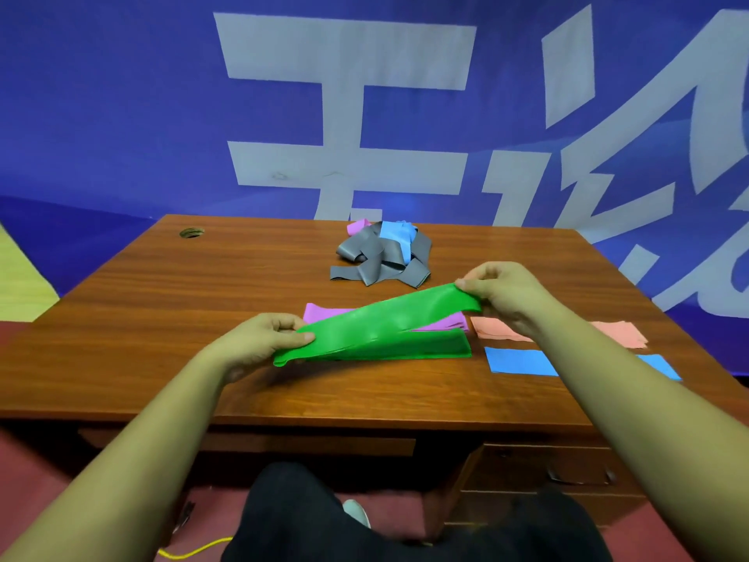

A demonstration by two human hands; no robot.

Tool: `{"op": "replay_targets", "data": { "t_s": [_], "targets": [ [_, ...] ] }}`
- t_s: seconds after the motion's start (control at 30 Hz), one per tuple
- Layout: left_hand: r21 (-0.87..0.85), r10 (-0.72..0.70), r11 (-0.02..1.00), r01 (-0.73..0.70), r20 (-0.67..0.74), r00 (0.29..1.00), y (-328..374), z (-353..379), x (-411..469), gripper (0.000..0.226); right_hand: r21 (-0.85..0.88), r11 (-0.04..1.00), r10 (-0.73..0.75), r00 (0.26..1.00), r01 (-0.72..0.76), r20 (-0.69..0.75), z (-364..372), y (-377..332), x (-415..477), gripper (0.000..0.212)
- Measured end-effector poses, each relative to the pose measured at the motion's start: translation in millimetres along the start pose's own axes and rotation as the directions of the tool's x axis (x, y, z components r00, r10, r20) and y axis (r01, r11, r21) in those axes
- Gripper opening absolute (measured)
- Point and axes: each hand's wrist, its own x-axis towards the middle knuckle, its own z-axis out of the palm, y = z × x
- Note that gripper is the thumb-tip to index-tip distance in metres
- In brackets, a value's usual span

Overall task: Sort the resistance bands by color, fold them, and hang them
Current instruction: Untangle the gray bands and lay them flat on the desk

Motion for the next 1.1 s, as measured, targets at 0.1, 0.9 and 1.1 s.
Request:
{"op": "replay_targets", "data": {
  "t_s": [0.1, 0.9, 1.1],
  "targets": [
    [-0.096, -0.039, 0.995, 0.034, -0.05, 0.998, -7.9, -10.8, -2.2, 0.012, -0.081, 0.997, -0.001, 1.0, -0.001, -0.023, -0.9, 17.6, 2.6, 0.012],
    [0.492, 0.144, 0.859, 0.144, -0.502, 0.853, -28.6, 1.4, 37.5, 0.016, -0.482, 0.875, -0.097, 0.992, 0.044, -0.086, 25.3, 70.3, 19.4, 0.009],
    [0.488, 0.17, 0.865, 0.118, -0.506, 0.846, -33.2, 6.0, 35.0, 0.013, -0.766, 0.643, -0.063, 0.996, -0.01, -0.066, 43.9, 77.1, 18.0, 0.034]
  ]
}}
